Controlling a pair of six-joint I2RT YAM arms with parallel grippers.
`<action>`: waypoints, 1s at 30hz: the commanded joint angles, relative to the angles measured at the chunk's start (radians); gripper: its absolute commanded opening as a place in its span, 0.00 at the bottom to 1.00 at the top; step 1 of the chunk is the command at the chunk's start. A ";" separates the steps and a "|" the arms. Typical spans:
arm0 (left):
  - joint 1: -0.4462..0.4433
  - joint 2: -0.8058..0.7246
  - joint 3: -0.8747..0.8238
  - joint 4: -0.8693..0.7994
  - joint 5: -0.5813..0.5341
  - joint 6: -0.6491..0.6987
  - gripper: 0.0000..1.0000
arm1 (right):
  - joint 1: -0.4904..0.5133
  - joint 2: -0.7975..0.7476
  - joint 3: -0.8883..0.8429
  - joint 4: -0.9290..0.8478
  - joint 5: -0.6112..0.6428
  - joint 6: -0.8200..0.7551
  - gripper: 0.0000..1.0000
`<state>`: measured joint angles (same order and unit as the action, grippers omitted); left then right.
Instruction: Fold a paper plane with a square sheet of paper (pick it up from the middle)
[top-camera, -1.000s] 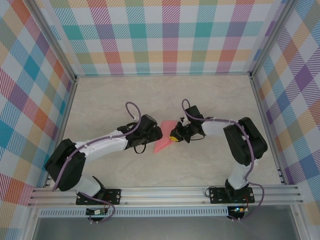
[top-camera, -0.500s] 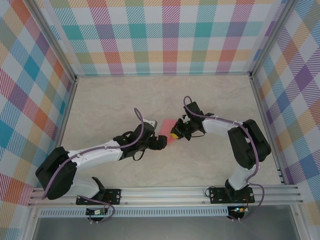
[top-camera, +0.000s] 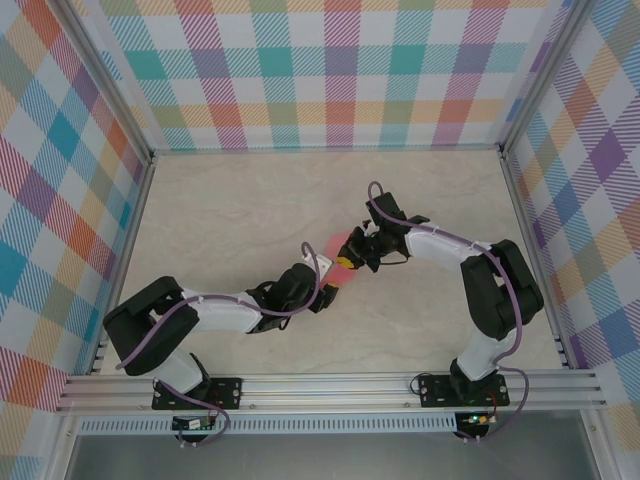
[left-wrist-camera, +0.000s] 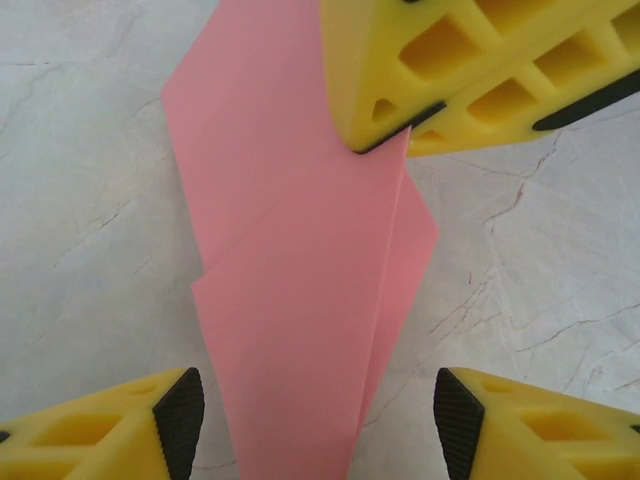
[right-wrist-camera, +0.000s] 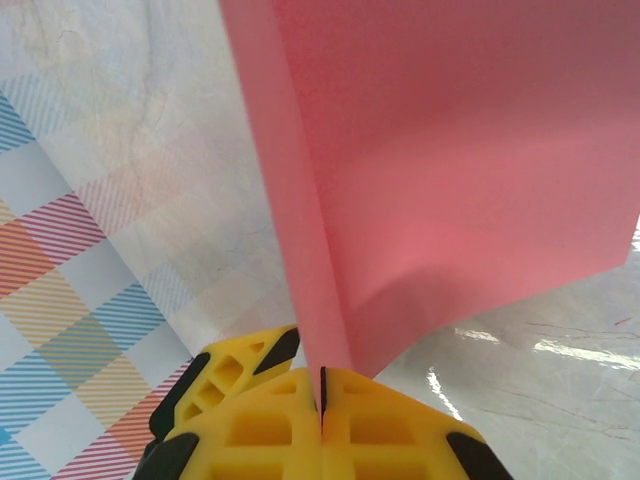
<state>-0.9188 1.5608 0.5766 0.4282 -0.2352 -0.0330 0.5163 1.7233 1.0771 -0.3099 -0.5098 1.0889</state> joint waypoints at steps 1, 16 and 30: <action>-0.006 0.037 -0.014 0.112 -0.017 0.074 0.56 | -0.008 0.013 0.023 -0.041 -0.033 0.005 0.04; -0.006 0.067 -0.029 0.126 -0.004 0.096 0.15 | -0.016 0.057 0.059 -0.113 -0.024 -0.045 0.26; -0.006 0.090 -0.018 0.123 0.003 0.103 0.12 | -0.015 0.136 0.144 -0.171 -0.062 -0.109 0.41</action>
<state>-0.9188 1.6413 0.5648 0.5304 -0.2443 0.0540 0.5037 1.8336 1.1843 -0.4385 -0.5400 1.0069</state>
